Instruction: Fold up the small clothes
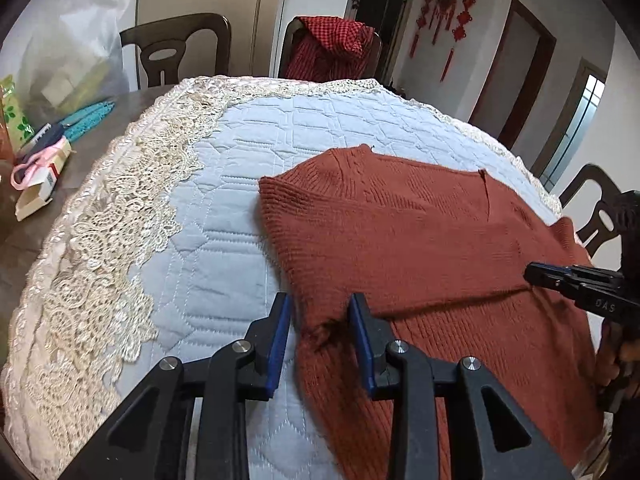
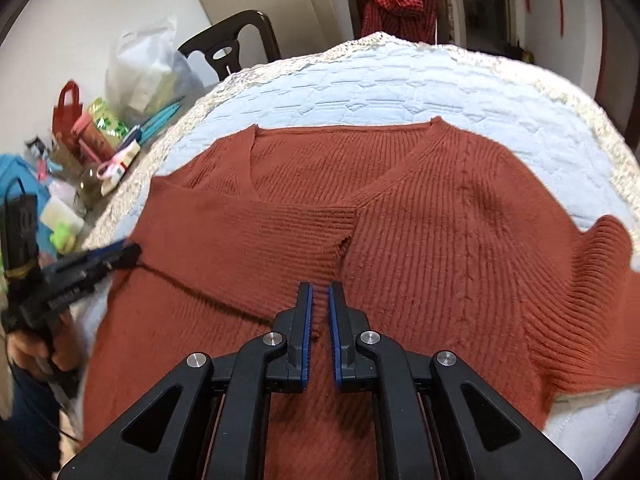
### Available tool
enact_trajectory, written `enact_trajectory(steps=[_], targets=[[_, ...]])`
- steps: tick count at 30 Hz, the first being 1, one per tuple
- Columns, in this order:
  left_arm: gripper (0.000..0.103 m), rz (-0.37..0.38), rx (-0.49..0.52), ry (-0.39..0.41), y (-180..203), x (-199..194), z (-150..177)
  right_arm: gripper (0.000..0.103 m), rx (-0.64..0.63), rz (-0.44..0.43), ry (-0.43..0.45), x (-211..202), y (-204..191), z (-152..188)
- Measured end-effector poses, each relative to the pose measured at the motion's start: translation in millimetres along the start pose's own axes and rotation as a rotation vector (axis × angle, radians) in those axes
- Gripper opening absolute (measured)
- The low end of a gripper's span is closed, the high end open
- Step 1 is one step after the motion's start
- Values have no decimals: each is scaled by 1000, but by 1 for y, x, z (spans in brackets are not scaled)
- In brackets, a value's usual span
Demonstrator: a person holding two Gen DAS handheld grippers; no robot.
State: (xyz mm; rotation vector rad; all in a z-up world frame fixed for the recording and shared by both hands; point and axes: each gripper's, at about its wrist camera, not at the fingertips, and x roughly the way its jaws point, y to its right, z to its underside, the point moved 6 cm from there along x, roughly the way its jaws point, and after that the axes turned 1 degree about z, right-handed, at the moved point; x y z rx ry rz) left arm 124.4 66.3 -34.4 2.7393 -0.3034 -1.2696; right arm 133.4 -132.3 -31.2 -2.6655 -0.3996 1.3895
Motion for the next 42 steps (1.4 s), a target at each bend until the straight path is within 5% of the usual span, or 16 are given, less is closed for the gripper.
enact_trajectory(steps=[9, 11, 13, 15, 23, 33, 36, 42], targets=[[35, 15, 8, 46, 26, -38, 12, 8, 43, -10, 40, -37, 11, 27], [41, 26, 8, 49, 34, -45, 17, 15, 53, -1, 52, -45, 15, 34], [52, 34, 11, 50, 43, -49, 23, 35, 76, 2, 64, -54, 20, 41], [52, 45, 26, 36, 53, -49, 30, 44, 104, -2, 82, -63, 26, 50], [53, 64, 49, 27, 76, -48, 31, 44, 214, 25, 131, -87, 60, 63], [55, 30, 37, 14, 77, -24, 29, 44, 590, 44, 194, -88, 157, 71], [55, 20, 25, -5, 71, -16, 34, 44, 670, -16, 232, -88, 173, 65], [57, 34, 13, -1, 69, -14, 38, 44, 740, 29, 296, -87, 197, 49]])
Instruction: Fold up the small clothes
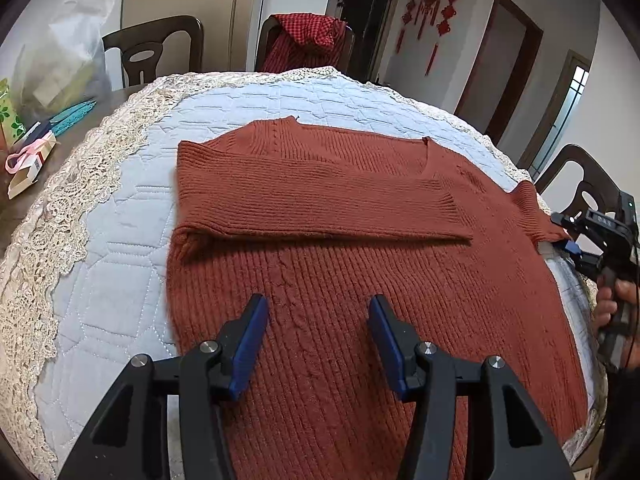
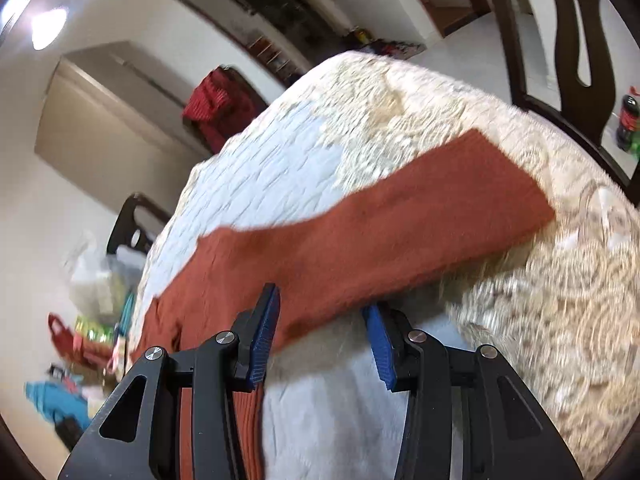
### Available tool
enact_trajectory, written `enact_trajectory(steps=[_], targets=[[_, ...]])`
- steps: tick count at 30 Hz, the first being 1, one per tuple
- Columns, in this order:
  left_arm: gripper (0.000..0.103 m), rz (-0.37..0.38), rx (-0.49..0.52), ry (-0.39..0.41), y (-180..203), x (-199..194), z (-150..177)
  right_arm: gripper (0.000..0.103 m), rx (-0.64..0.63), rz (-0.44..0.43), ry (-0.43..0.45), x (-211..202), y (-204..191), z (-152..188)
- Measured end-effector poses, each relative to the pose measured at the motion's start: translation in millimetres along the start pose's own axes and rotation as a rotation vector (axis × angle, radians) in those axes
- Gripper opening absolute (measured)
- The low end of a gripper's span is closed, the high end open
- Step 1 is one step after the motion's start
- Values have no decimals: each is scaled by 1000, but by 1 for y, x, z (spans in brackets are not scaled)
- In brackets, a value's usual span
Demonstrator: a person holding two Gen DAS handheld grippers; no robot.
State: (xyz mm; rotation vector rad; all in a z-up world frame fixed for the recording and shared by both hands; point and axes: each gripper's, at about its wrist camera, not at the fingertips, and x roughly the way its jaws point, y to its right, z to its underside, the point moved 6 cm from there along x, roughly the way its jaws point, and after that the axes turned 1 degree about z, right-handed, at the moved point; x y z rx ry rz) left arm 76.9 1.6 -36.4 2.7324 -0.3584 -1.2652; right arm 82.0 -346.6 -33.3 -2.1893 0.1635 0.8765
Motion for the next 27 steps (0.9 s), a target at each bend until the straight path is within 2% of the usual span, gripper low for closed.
enact_trajectory(steps=[2, 3, 4, 7, 11, 13, 15, 18, 20, 22, 27], targets=[[58, 1, 5, 2, 1, -1, 1, 39, -4, 15, 15, 1, -1, -6], [59, 5, 6, 2, 2, -1, 1, 28, -12, 26, 23, 2, -7, -7], [59, 9, 4, 2, 2, 0, 1, 21, -21, 28, 31, 1, -11, -9], [59, 20, -6, 4, 1, -1, 0, 20, -92, 13, 76, -9, -33, -15], [60, 34, -19, 7, -1, -1, 0, 20, -266, -25, 104, -19, -92, -9], [60, 40, -24, 9, -2, -1, 0, 20, -358, -72, 82, -15, -129, 5], [60, 50, -33, 11, -2, -2, 0, 20, -457, -123, 19, -2, -163, 28], [60, 65, -47, 16, -3, -3, 0, 22, -610, -166, -99, 21, -197, 72], [60, 72, -53, 18, -4, -4, 0, 28, -656, -190, -147, 30, -204, 94], [60, 74, -55, 18, -4, -4, 0, 45, -688, -234, -210, 35, -207, 115], [60, 55, -37, 6, -1, -5, -1, 45, -692, -252, -234, 21, -188, 129]])
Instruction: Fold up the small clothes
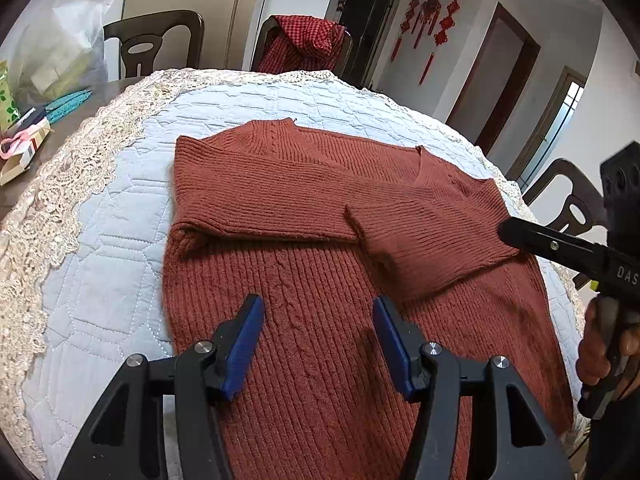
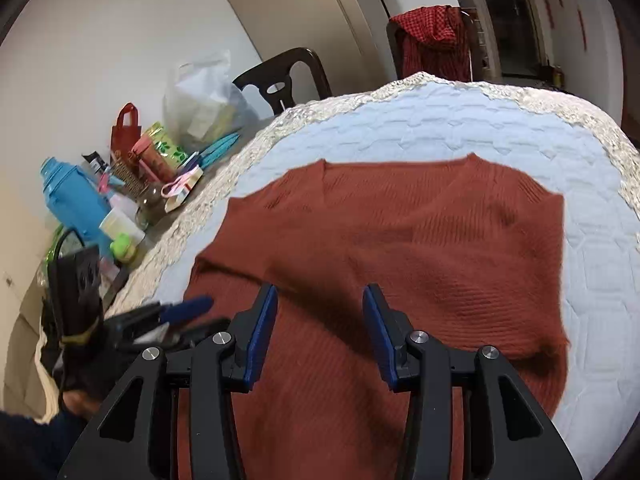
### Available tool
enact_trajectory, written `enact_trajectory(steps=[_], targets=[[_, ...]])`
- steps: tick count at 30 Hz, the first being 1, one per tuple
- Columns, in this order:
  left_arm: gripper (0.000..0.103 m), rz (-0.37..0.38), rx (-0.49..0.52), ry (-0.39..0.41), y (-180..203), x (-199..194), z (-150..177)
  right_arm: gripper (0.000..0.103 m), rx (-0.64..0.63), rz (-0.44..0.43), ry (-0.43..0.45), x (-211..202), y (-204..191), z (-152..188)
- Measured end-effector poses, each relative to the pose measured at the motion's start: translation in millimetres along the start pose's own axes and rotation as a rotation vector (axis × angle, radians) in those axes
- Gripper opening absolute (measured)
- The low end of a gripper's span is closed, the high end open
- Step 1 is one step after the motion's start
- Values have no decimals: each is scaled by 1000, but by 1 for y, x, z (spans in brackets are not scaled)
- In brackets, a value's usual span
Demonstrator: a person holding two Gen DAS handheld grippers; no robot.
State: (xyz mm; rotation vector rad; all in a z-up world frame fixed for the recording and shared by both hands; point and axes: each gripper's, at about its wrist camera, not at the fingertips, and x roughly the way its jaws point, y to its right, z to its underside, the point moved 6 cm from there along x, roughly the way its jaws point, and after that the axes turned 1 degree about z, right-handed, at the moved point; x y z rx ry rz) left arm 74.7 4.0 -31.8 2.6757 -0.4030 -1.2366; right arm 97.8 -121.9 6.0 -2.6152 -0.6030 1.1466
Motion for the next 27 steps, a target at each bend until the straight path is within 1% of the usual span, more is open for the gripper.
enact_trajectory(steps=[3, 6, 9, 12, 13, 15, 17, 18, 19, 20, 21, 23, 27], targets=[[60, 26, 0, -2, 5, -7, -8, 45, 38, 14, 19, -21, 14, 8], [60, 60, 12, 17, 14, -13, -22, 45, 82, 42, 44, -28, 30, 8], [60, 78, 7, -10, 20, 1, -33, 45, 151, 52, 57, -31, 46, 11], [58, 69, 4, -51, 23, 24, -39, 45, 189, 53, 59, -32, 54, 15], [51, 76, -2, -68, 23, 32, -40, 45, 191, 54, 60, -33, 55, 17], [42, 81, -17, -101, 25, 42, -36, 45, 191, 56, 58, -35, 57, 20], [32, 82, 1, -95, 30, 43, -37, 45, 193, 63, 55, -36, 61, 23], [20, 97, 6, -99, 33, 42, -36, 45, 198, 67, 55, -36, 63, 24], [14, 111, 5, -103, 35, 41, -36, 45, 203, 68, 56, -37, 66, 25], [12, 112, 15, -98, 37, 39, -36, 45, 211, 70, 56, -37, 69, 26], [6, 110, 32, -87, 39, 37, -39, 45, 219, 73, 57, -36, 73, 26], [6, 132, 62, -54, 47, 27, -49, 45, 230, 77, 60, -36, 78, 27], [6, 178, 102, 73, 57, 3, -83, 45, 242, 100, 59, -35, 86, 27]])
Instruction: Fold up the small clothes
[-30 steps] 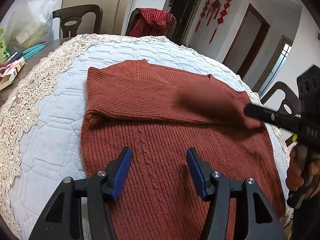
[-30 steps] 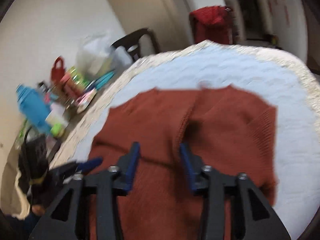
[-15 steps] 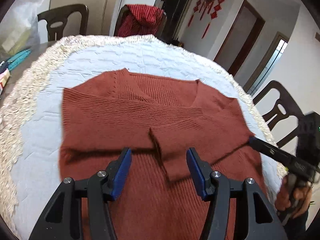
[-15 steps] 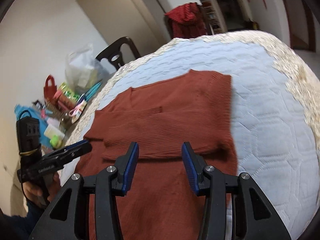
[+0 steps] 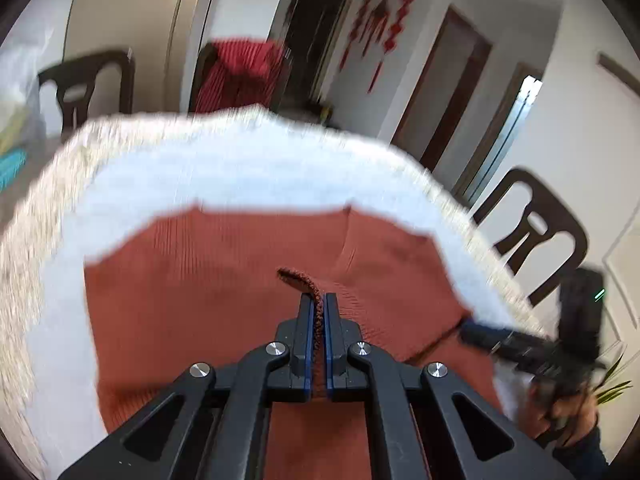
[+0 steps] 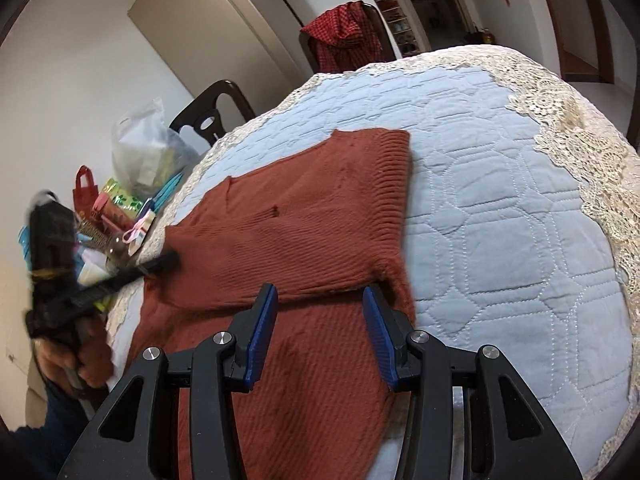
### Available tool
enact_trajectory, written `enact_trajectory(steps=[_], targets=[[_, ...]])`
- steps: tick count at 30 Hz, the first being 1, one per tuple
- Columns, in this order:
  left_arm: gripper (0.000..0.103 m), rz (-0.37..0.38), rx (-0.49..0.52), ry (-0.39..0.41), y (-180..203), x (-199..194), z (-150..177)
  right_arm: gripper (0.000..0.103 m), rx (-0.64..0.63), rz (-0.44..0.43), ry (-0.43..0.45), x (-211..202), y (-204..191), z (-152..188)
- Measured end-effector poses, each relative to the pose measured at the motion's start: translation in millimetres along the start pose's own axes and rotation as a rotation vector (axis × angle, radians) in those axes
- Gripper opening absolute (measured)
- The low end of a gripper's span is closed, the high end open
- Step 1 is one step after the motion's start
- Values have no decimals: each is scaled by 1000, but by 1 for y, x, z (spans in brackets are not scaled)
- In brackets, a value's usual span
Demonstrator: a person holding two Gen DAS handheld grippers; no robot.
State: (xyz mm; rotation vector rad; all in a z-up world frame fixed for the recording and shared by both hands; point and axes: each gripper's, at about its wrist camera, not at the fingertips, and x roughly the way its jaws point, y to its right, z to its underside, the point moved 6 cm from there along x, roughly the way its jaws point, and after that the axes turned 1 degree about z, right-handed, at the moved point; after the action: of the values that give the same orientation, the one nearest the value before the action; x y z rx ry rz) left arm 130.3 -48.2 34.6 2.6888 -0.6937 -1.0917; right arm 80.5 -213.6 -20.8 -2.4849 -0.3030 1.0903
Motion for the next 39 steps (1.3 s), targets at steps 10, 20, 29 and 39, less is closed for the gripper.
enact_trajectory(steps=[10, 20, 29, 39], targets=[[8, -55, -59, -163, -46, 58, 28, 45, 0, 24, -22, 2, 9, 2], [9, -113, -46, -69, -45, 27, 8, 35, -84, 51, 26, 1, -5, -16], [19, -69, 26, -75, -19, 32, 4, 4, -24, 107, 23, 6, 13, -33], [19, -103, 50, -136, -25, 78, 7, 4, 78, 127, -7, 47, 59, -72]])
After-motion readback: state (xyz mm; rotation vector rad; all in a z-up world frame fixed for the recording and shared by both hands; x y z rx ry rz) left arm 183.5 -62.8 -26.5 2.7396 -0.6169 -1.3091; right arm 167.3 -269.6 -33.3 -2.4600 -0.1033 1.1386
